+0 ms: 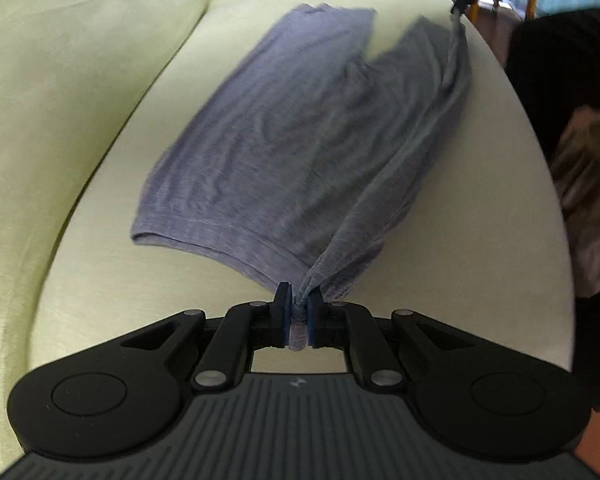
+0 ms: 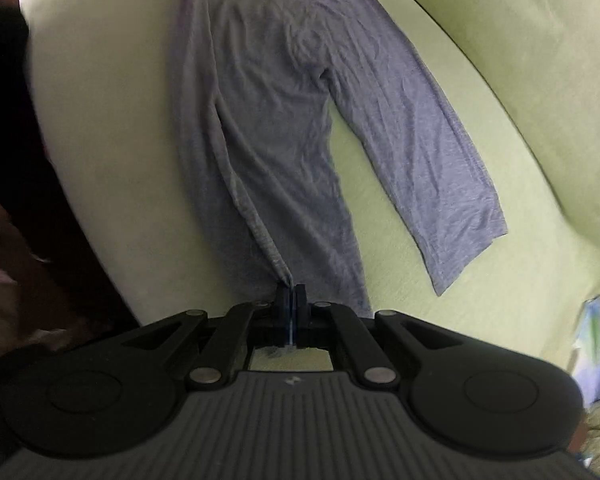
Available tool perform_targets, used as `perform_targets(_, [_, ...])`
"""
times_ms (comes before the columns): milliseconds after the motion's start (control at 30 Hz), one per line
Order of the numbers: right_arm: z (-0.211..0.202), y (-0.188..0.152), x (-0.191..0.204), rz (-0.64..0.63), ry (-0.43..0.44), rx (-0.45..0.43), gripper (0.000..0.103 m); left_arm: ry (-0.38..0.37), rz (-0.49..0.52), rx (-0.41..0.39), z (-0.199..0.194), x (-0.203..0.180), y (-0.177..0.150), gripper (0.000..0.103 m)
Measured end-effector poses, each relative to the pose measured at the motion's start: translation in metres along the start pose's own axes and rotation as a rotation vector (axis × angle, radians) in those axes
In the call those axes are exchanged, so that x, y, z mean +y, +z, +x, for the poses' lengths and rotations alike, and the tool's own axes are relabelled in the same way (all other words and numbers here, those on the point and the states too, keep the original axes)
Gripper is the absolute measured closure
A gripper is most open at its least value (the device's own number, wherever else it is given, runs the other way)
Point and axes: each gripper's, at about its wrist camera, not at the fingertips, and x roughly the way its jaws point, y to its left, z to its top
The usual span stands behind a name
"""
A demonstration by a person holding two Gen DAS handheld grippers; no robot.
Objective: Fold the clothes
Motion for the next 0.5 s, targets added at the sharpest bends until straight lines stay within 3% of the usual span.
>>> perform_targets(167, [-0.021, 0.018, -0.056, 0.062, 0.03, 0.021, 0.103, -0.011, -0.059, 0.034, -0.005, 0.037, 0.022, 0.096])
perform_targets(300, [-0.007, 0.03, -0.101, 0.084, 0.052, 0.035, 0.103, -0.01, -0.118, 0.065, 0.012, 0.066, 0.035, 0.096])
perform_targets(500, [0.02, 0.039, -0.137, 0.052, 0.092, 0.047, 0.103, -0.007, -0.179, 0.081, 0.036, 0.093, 0.048, 0.096])
